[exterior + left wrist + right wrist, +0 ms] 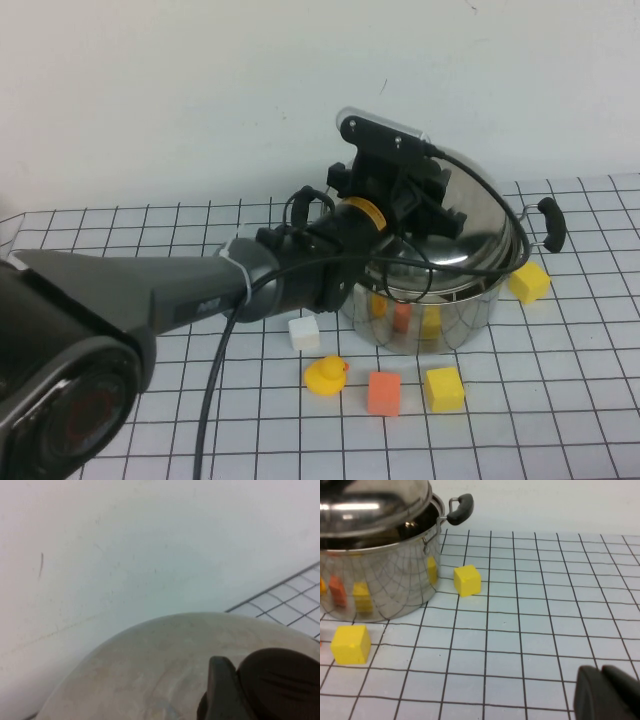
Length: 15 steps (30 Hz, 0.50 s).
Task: Cover the pot
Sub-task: Place the pot lid on the pot
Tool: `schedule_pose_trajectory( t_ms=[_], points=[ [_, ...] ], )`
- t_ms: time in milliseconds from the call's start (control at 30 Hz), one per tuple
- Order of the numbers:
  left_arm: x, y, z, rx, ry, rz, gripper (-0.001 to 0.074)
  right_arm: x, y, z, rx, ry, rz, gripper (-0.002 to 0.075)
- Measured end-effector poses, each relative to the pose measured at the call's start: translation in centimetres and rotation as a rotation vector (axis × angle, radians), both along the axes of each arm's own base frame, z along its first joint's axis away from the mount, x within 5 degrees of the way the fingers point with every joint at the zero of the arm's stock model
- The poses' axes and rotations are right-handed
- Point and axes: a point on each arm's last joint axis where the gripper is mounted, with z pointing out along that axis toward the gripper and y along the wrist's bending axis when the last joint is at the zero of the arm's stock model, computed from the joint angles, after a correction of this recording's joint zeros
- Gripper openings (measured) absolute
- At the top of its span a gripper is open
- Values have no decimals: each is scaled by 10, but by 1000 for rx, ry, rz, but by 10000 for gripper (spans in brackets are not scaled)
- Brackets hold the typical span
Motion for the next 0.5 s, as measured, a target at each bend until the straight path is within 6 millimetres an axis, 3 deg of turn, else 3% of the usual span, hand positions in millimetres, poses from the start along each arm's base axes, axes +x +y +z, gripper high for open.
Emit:
schedule_pose_trajectory(
  t_ms=[167, 500],
  points=[
    [3, -2, -13, 28, 18, 0, 330, 0, 0, 0, 0, 0, 0, 9],
    [5, -3, -17, -12, -1, 10, 330, 0, 0, 0, 0, 0, 0, 9]
  ],
)
